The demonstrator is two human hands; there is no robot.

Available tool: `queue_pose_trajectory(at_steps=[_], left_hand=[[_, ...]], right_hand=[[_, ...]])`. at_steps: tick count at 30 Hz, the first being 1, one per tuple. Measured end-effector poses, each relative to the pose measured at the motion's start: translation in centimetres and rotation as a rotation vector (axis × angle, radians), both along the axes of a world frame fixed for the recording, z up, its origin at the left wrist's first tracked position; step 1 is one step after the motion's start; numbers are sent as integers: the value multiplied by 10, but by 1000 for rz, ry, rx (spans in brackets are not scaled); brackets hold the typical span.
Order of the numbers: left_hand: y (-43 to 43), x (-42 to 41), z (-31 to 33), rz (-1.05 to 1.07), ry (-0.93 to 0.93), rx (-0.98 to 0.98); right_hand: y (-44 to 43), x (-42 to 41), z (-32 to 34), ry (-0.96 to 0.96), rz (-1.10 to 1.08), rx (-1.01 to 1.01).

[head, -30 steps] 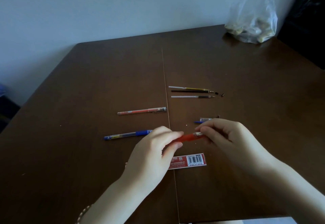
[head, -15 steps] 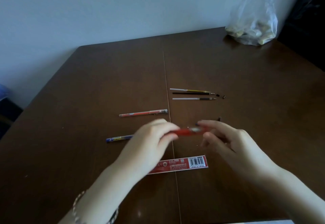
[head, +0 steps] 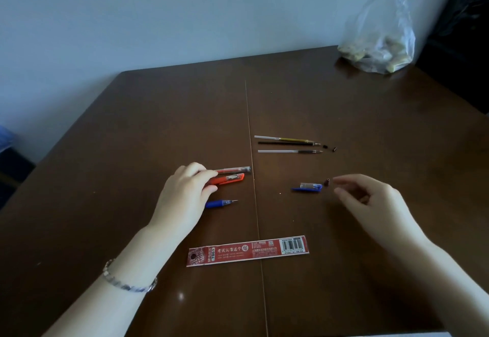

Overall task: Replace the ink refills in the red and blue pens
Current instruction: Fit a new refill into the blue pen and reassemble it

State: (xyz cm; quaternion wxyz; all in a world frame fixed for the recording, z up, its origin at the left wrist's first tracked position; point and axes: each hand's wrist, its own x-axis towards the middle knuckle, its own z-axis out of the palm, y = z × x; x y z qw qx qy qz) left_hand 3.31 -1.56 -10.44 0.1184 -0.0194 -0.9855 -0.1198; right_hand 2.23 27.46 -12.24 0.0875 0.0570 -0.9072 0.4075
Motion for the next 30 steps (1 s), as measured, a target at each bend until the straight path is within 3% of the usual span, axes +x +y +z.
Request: queue_pose_trajectory(at_steps=[7,12,16,19,24,27,30], left_hand=[[-1,33,-7,-71,-34,-48],[3,33,-15,-33,-18,-58],[16,30,-13,-28,12,-51],[36,36,3,-12,84,265],[73,52,28,-146,-59,797],[83,58,32,-195,-125,934],[86,60,31,-219,-150,953]], right_hand=[[-9,-35,-6,-107,12,229],[-9,-30,-4,-92,-2,236],[-8,-9,12,-37,-19,-33],[-13,11,30,13,-9,-313],[-27,27,45,-147,89,-854],[-36,31,47,-203,153,-945],[-41,35,46,-241,187,-975]])
